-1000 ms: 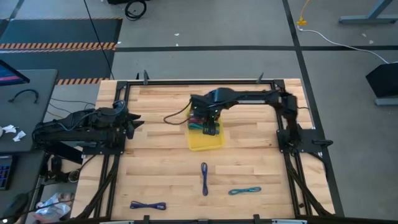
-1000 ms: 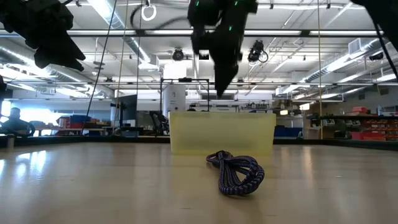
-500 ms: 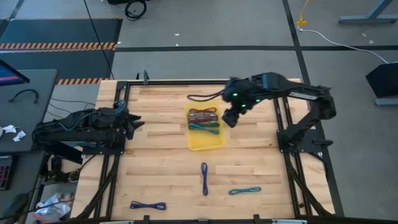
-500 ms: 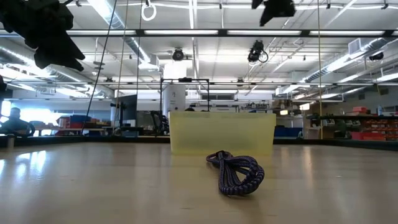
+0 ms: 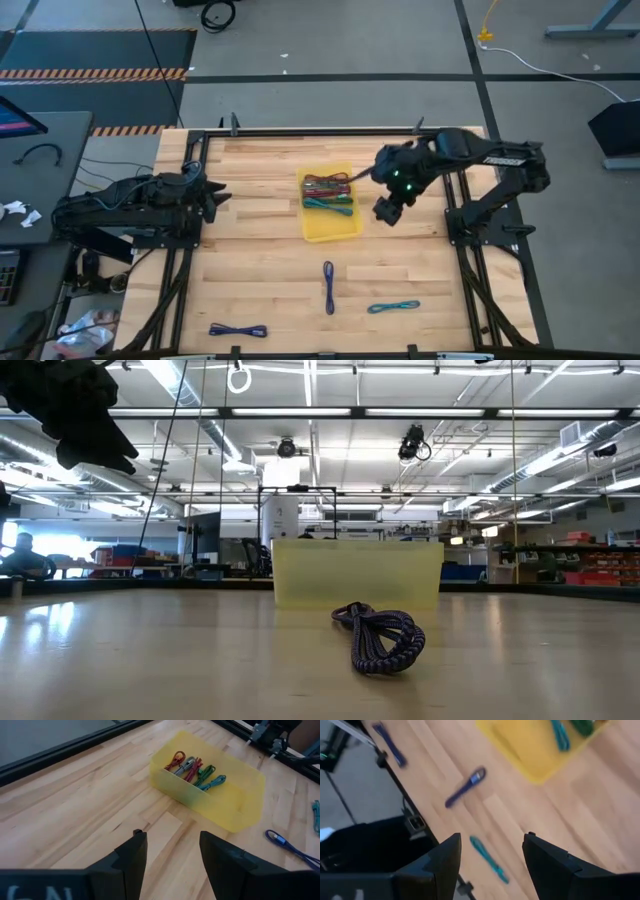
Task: Pick and place USB-C Cables
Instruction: Put the light blue charger cable into the yellow bin
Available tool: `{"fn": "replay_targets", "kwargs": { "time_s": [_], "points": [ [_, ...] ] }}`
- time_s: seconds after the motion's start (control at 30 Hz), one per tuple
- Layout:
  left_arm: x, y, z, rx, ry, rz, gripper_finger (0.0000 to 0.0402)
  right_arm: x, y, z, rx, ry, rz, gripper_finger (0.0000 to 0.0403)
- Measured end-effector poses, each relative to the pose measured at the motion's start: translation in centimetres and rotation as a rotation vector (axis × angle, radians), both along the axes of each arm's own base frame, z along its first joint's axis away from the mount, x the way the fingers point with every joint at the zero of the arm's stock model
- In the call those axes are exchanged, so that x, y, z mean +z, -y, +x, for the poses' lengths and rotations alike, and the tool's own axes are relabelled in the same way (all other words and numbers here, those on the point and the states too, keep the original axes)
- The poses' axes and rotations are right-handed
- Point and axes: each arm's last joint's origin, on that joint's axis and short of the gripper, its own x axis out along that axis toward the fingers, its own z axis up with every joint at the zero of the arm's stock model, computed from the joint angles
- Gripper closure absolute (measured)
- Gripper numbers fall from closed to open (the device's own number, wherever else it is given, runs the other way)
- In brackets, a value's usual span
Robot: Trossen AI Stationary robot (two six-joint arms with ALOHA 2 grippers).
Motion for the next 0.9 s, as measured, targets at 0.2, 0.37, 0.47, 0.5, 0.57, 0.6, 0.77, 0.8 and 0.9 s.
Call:
{"fn": "replay_targets", "kwargs": {
  "time_s": [0.2,0.37,0.47,0.5,0.57,0.6,0.77,0.8,0.9],
  "points": [
    [0.0,0.0,0.0,0.004,0.0,0.002,0.0214,-1.6,-2.5,1.1,0.011,-0.121,0.019,0.0186],
    [0.0,0.0,0.0,0.003,-0.001,0.002,0.0214,-3.4,-4.8,2.6,-0.01,-0.203,-0.002,0.0186],
    [0.0,0.0,0.0,0.001,-0.002,0.005,0.0214,-5.0,-6.2,3.7,0.007,-0.261,-0.016,0.0186],
    [0.0,0.0,0.0,-0.001,-0.004,0.008,0.0214,-5.5,-6.8,4.0,0.019,-0.282,-0.024,0.0186],
    [0.0,0.0,0.0,-0.002,-0.005,0.01,0.0214,-6.7,-7.8,4.6,0.046,-0.33,-0.043,0.0186],
    [0.0,0.0,0.0,-0.003,-0.004,0.01,0.0214,-7.3,-8.4,4.8,0.065,-0.351,-0.053,0.0186],
    [0.0,0.0,0.0,-0.001,-0.003,0.006,0.0214,-9.5,-11.2,5.0,0.188,-0.434,-0.131,0.0186],
    [0.0,0.0,0.0,-0.002,-0.003,0.007,0.0214,-9.9,-11.7,5.0,0.21,-0.445,-0.154,0.0186],
    [0.0,0.0,0.0,-0.003,-0.003,0.006,0.0214,-10.5,-13.3,4.3,0.273,-0.461,-0.211,0.0186]
  ]
}}
